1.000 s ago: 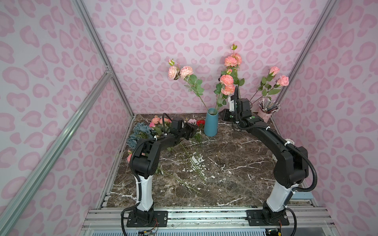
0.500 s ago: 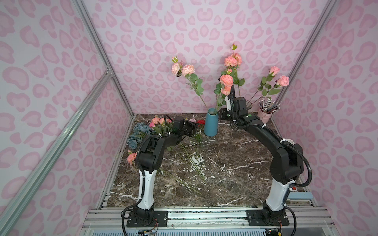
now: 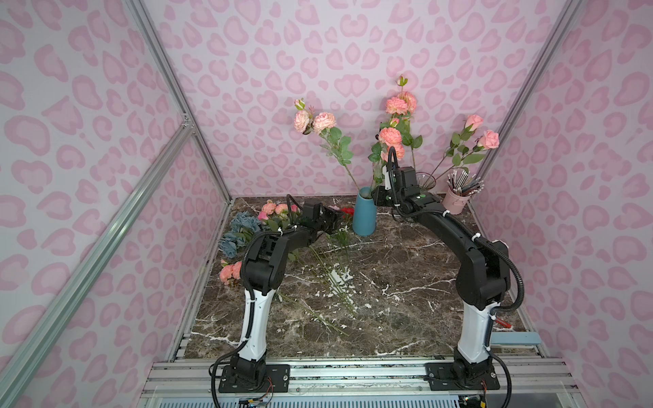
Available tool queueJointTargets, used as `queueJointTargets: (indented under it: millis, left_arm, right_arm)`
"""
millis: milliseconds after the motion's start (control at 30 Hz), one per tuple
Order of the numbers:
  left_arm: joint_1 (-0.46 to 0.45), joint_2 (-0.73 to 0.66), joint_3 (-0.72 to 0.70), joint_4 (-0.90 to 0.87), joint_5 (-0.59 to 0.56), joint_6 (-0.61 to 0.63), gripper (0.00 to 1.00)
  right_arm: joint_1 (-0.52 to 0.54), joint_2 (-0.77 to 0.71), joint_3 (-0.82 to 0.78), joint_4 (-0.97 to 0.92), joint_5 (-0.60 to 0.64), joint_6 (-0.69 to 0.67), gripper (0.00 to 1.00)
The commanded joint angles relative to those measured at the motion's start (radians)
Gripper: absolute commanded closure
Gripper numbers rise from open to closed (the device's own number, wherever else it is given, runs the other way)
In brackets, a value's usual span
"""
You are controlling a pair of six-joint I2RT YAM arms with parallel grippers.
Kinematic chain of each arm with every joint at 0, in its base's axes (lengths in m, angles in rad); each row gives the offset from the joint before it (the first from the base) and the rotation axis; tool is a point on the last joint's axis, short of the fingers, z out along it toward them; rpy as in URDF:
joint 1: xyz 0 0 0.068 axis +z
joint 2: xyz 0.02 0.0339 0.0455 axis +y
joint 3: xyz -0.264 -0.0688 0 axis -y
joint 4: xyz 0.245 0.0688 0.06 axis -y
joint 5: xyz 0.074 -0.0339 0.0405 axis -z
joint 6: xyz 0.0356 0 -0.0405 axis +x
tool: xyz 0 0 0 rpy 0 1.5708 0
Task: Place the pink flowers into the vase
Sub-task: Move the vase to the center of the board.
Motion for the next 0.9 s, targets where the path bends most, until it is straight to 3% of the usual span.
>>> queueJointTargets:
  millis: [0, 300, 867]
  left_arm:
    - [-0.005, 0.009, 0.03, -0.074, -0.026, 0.048, 0.7]
    - [-0.025, 0.042, 0.104, -0.208, -0.042, 0.098, 0.71]
    - [-0.065, 0.121, 0.184, -0.179, -0.04, 0.062, 0.71]
  right_arm:
    - [0.007, 0.007, 0.014, -0.024, 0.02, -0.021, 0.71]
    - [0.014, -0.002, -0.014, -0.028, 0.048, -0.028, 0.72]
    - [0.014, -0.012, -0.042, -0.029, 0.066, -0.034, 0.72]
